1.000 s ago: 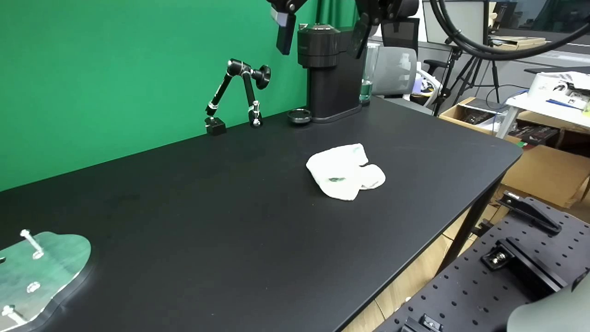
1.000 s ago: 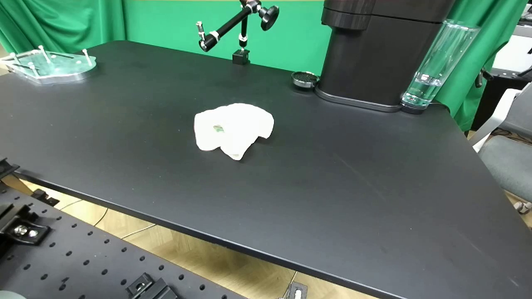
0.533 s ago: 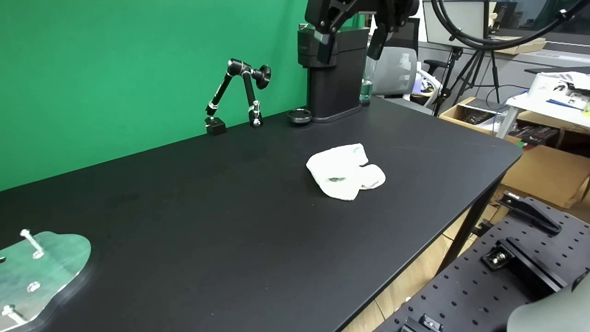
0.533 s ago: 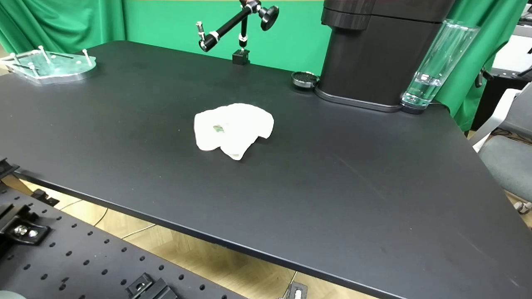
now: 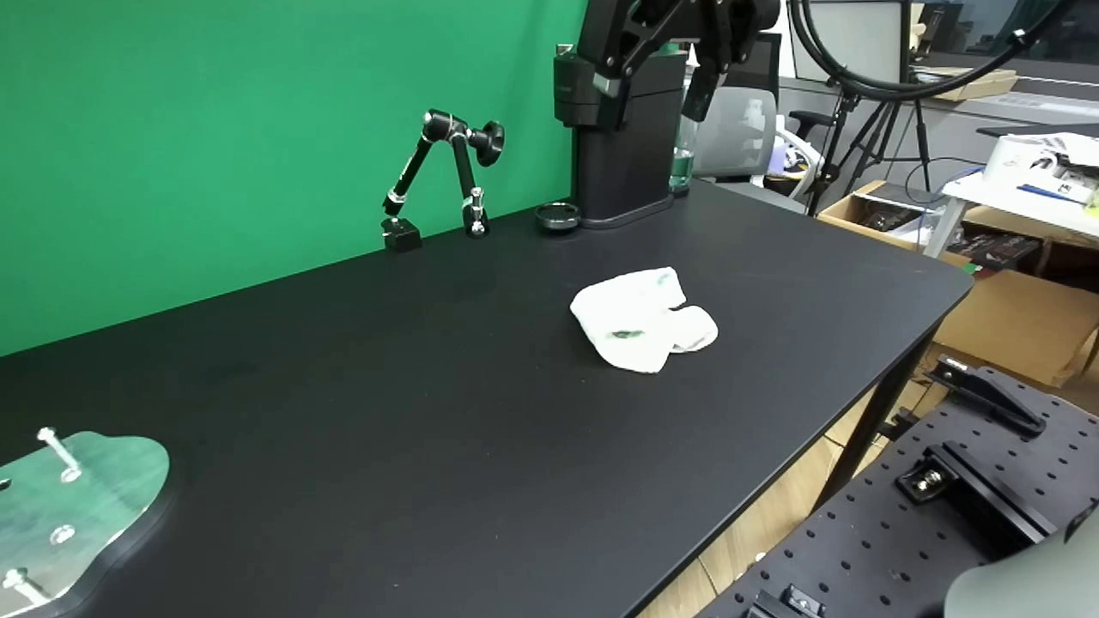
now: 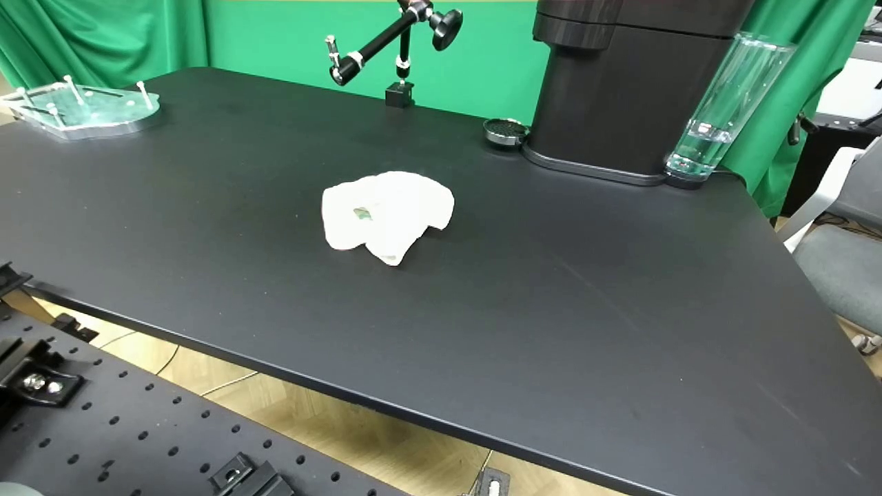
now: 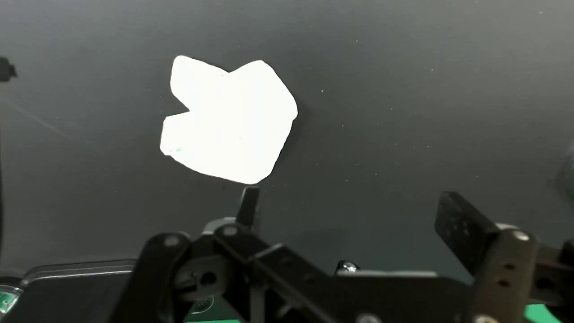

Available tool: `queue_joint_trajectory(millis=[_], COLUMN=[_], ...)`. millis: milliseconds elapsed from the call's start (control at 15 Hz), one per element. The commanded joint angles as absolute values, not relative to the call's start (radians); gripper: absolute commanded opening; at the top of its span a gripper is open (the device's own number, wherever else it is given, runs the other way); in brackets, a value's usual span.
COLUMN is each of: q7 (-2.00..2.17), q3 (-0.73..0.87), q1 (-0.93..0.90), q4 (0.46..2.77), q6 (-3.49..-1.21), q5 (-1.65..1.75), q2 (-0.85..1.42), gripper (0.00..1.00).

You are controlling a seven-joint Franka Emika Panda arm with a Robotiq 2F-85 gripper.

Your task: Hang the white cloth on the black extended arm-like object

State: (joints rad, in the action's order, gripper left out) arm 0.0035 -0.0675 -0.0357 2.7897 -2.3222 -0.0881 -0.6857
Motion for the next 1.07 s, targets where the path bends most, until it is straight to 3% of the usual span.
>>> queue_joint_trajectory(millis=[0,467,867,1000], q7=[0.053,0.125,0.084,0.088], q3=[-0.082,-0.102,-0.061,-0.044], q1=[0.049,0.221,0.154,0.145], q4=[2.789,2.760,2.693,2.730], q6=[-2.439,-2.654,-2.698,-2.699], q5=[0.021,0.278,0.262,0.278], q2=[-0.604,-0.325,-0.081,-0.123], gripper=[1.00,1.00,1.00,1.00])
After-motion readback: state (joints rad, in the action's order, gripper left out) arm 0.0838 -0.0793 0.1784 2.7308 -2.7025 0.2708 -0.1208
